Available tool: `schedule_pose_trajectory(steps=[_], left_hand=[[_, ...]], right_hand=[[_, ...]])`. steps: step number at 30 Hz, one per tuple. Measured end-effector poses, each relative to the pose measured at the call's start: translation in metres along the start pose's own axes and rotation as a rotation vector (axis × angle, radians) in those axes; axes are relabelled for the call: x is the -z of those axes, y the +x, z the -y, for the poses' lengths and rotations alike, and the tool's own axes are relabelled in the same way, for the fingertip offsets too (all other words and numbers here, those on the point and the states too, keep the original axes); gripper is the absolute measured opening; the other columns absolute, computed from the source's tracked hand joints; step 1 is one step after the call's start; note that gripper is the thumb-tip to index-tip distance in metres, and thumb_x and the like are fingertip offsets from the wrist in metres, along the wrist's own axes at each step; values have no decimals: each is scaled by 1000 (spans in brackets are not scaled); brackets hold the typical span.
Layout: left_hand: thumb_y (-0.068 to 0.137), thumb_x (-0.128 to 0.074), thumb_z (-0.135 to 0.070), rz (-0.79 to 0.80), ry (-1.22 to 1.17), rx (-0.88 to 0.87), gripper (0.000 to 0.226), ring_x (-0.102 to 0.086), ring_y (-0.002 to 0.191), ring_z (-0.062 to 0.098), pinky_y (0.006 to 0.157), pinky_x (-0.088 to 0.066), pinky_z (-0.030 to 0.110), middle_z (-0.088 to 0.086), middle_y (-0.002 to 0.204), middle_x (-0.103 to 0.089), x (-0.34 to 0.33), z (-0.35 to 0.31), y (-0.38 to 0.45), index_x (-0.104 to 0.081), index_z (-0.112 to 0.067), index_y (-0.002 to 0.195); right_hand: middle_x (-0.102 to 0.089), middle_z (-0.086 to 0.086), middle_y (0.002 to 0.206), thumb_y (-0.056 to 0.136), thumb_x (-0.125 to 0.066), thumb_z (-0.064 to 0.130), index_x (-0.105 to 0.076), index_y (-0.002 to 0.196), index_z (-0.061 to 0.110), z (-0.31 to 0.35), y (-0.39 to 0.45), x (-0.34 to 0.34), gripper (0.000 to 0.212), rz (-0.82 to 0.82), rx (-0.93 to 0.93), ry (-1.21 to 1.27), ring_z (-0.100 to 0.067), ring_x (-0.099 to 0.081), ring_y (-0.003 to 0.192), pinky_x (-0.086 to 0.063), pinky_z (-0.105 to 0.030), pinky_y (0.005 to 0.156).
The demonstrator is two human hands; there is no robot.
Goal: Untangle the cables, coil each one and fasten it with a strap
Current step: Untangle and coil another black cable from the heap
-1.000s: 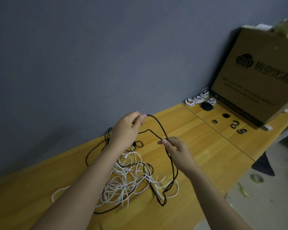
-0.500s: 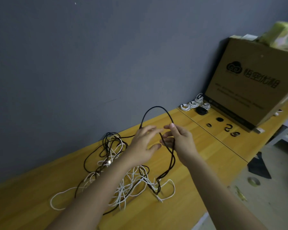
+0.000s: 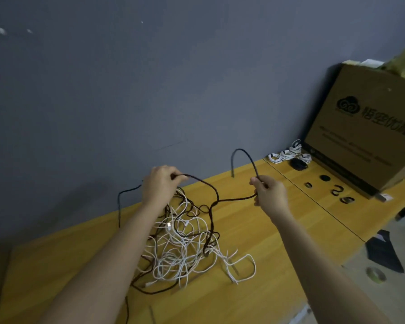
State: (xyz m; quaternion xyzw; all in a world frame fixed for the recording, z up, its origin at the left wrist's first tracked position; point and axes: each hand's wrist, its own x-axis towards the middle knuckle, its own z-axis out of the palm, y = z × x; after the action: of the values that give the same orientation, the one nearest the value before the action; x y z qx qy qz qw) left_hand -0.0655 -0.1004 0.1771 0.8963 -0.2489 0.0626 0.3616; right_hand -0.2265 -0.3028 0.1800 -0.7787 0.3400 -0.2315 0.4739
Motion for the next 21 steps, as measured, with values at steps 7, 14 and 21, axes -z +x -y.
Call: schedule_pose_trajectory(steps=[7,14,21], left_hand=[[82,-73,-38,-64,-42,268,24,-64,86,24,69,-48,31,4,92,-71,52,18,26,-68,-15,82],[84,-72,-32,637,-116,120,63,-47,125,18,100,-37,27,1,133,-50,84,-12,21,-43,-15,138],[98,-46,-43,227,-59,-177,62,-15,145,21,114,-19,42,2,156,-19,102,-53,35,-18,-27,152]], right_hand=[[-58,-4,69,100,-48,27,-62,118,7,25,19,-20,30,-46,52,-33,-19,-64,58,-50,-30,54],[-61,-3,67,100,-49,27,-65,115,5,101,26,-37,30,140,299,69,-16,-64,63,-55,-34,68],[-57,20,51,100,-49,25,-68,108,13,131,16,-30,24,363,545,-117,0,-53,50,-51,-27,62]])
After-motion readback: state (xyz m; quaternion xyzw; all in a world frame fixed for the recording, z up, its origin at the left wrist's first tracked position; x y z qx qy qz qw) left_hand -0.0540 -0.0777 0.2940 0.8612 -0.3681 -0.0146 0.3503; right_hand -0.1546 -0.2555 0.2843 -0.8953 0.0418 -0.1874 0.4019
